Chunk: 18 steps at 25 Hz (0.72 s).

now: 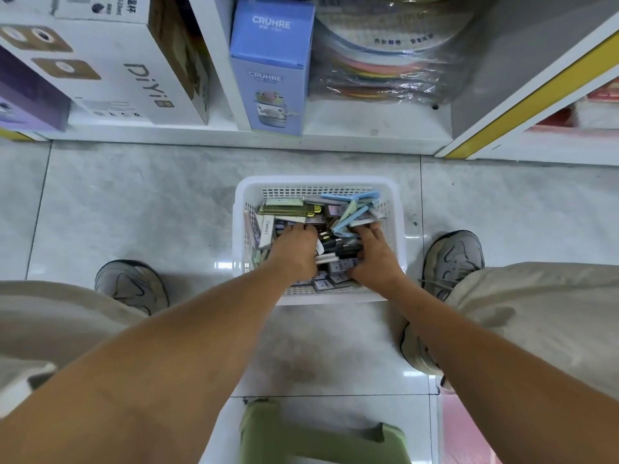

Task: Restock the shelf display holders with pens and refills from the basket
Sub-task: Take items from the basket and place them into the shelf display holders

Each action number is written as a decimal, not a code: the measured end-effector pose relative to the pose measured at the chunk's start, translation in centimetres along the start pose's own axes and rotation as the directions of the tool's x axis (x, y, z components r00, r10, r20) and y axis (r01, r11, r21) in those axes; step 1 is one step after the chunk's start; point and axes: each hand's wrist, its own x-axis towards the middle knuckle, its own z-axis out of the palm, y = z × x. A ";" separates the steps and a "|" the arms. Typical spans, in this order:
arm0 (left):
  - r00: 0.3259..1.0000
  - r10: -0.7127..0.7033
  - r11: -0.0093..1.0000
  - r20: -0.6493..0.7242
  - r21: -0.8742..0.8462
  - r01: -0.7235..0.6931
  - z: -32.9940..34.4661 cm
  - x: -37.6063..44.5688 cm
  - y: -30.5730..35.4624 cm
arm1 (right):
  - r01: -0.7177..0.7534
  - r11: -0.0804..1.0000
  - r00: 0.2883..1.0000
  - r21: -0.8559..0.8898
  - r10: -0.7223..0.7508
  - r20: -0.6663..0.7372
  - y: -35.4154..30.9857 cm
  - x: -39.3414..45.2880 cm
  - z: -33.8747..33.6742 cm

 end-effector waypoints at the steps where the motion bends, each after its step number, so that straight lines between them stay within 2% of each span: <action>1: 1.000 0.013 1.000 0.001 0.002 -0.013 0.0 -0.1 0.0 | -0.003 1.000 1.000 0.009 0.003 -0.008 0.0 0.0 0.1; 4: 0.998 0.041 0.999 0.039 0.003 -0.041 -0.5 -0.1 -0.1 | -0.014 0.999 1.000 0.031 0.015 -0.020 -0.1 0.0 0.2; 8: 0.994 0.002 1.000 0.110 0.011 -0.003 -0.4 -0.1 0.3 | -0.012 1.000 1.000 0.018 0.013 -0.027 -0.1 -0.4 0.3; 11: 0.995 0.033 0.999 0.096 -0.004 -0.033 0.0 0.0 0.2 | 0.002 1.000 0.999 0.022 -0.001 -0.038 -0.1 -0.6 0.3; 14: 0.989 0.049 0.997 0.141 -0.074 -0.038 -0.8 0.2 -0.1 | 0.007 1.000 0.999 0.025 -0.005 -0.045 -0.3 -0.6 0.2; 18: 0.963 0.000 0.966 0.270 -0.250 0.071 -2.6 0.4 -0.9 | -0.019 0.999 0.999 0.034 0.020 -0.037 -0.4 -0.5 -0.3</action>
